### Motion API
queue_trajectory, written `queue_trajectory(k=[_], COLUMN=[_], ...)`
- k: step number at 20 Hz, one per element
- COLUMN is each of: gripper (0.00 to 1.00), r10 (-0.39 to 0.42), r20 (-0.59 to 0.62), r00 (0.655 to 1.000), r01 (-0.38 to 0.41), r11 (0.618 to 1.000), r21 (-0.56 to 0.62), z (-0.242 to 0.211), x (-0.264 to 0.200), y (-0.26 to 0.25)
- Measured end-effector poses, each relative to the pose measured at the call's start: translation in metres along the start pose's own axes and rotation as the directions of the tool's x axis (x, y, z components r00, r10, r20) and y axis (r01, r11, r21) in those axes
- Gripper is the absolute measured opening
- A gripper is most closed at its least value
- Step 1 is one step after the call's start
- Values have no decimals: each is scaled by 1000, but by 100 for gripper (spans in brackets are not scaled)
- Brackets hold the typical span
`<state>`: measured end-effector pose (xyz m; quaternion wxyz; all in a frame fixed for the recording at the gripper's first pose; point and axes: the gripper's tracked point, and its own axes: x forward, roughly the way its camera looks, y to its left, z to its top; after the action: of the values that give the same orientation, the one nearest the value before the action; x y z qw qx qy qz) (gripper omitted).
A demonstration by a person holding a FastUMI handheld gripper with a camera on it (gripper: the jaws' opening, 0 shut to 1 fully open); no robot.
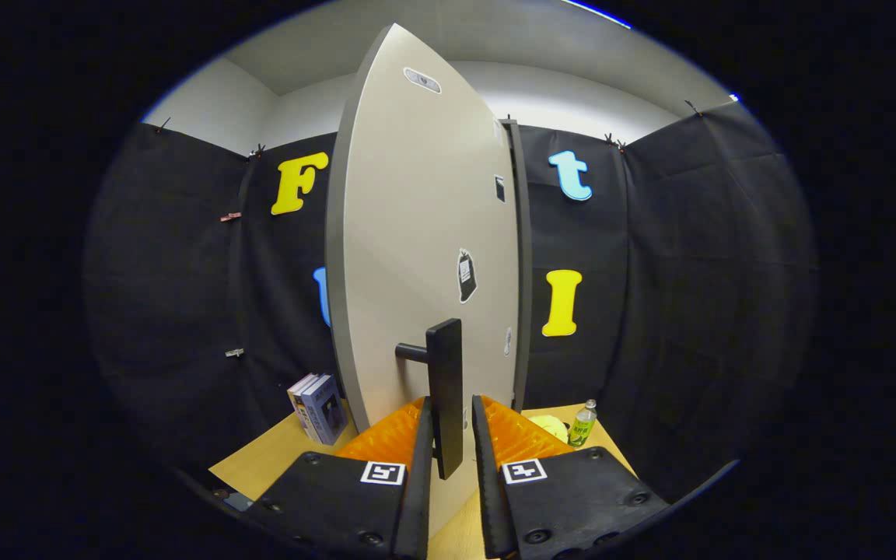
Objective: Open the shoe cabinet door, grab the shoes and put them into the shoe cabinet, then close the shoe cabinet door.
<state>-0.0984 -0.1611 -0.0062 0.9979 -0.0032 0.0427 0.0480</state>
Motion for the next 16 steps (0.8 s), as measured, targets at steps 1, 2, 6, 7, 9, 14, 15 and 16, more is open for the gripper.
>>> queue_trajectory(k=[1, 2, 6, 7, 9, 14, 15, 16], gripper=[31, 31, 30, 30, 30, 30, 30, 30], r10=[-27, -59, -137, -149, -164, -155, -144, -130], r20=[11, 23, 51, 45, 35, 10, 4, -1], r00=[1000, 998, 989, 988, 986, 988, 990, 992], r01=[27, 59, 137, 149, 164, 155, 144, 130], r11=[1000, 998, 991, 989, 986, 988, 990, 991], r21=[-5, -6, 2, 1, 4, 9, 9, 8], z=[3, 7, 9, 6, 3, -11, -13, -16], x=[-7, -16, -47, -54, -62, -78, -79, -79], y=[-13, -26, -62, -69, -77, -81, -77, -70])
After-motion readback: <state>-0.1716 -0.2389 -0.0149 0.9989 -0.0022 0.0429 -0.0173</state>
